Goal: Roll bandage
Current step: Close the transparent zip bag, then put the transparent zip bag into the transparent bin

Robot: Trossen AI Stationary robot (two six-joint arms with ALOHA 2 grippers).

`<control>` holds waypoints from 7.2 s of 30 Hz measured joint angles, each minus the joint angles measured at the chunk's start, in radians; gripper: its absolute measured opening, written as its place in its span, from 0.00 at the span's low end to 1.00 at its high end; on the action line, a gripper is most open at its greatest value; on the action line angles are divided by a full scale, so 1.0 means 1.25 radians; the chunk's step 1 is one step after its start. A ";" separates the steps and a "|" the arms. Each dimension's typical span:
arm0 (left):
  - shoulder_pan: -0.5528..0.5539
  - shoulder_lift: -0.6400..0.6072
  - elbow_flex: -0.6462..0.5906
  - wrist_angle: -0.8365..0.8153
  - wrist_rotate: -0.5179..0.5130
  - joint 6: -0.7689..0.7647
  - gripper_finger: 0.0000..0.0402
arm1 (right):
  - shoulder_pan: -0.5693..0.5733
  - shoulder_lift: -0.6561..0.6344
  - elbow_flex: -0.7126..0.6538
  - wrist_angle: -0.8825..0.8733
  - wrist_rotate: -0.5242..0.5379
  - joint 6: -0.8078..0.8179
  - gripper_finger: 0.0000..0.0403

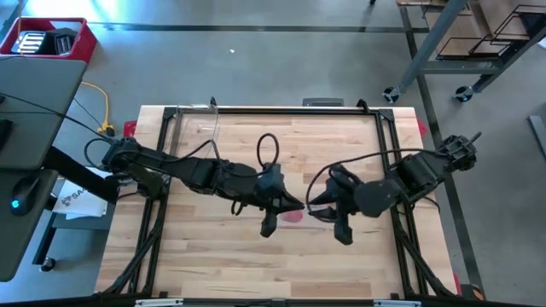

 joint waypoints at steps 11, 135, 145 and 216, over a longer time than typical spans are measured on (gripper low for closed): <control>0.000 0.000 0.000 -0.001 0.002 -0.001 0.00 | 0.007 0.021 0.000 0.016 0.050 -0.031 0.06; -0.031 0.047 -0.001 0.125 -0.139 0.274 0.17 | 0.011 -0.003 0.000 -0.069 0.014 0.033 0.00; -0.031 0.047 -0.001 0.117 -0.138 0.274 0.04 | 0.011 -0.003 0.000 -0.070 0.015 0.035 0.00; -0.024 -0.007 -0.001 -0.140 -0.142 0.264 0.39 | -0.059 -0.002 0.000 -0.006 -0.023 -0.013 0.00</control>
